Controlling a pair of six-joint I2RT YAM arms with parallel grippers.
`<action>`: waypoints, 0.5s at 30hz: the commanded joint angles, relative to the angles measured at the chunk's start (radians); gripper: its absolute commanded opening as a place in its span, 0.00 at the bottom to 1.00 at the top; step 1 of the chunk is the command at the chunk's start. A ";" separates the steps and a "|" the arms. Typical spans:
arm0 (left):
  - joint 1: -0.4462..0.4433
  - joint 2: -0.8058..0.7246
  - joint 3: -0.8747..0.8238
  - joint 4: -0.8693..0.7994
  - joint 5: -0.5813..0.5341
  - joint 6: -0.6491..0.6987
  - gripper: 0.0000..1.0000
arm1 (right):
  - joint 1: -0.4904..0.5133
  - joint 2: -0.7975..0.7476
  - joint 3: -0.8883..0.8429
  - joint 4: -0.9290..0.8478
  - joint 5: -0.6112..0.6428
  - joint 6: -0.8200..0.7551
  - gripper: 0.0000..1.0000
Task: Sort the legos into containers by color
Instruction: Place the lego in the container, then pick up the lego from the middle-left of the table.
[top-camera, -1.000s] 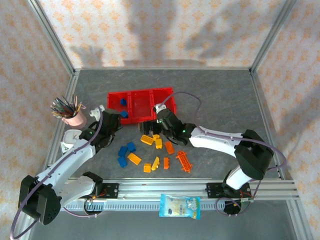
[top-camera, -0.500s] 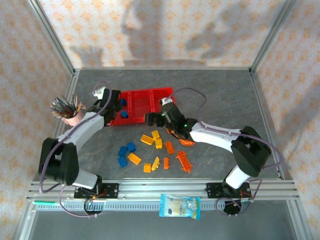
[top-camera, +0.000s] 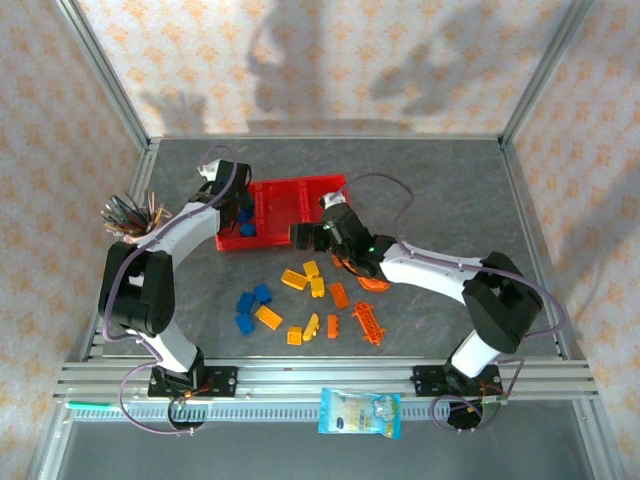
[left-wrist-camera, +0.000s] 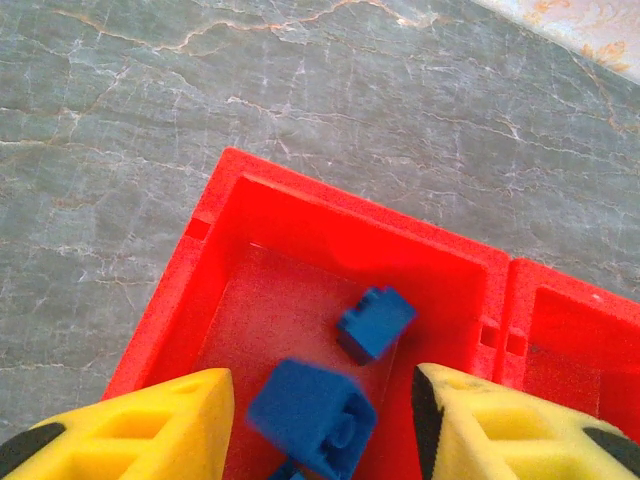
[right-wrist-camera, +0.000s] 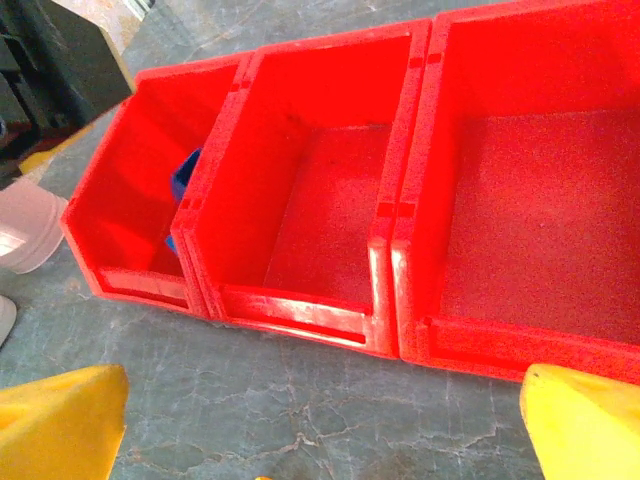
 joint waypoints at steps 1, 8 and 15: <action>0.006 -0.072 -0.006 -0.047 0.030 0.026 0.53 | -0.001 -0.043 0.026 -0.029 0.004 -0.031 1.00; -0.014 -0.232 -0.139 -0.066 0.097 0.019 0.54 | 0.006 -0.079 -0.030 -0.053 -0.041 -0.027 1.00; -0.110 -0.392 -0.258 -0.173 0.085 0.003 0.55 | 0.052 -0.093 -0.078 -0.089 -0.049 -0.033 1.00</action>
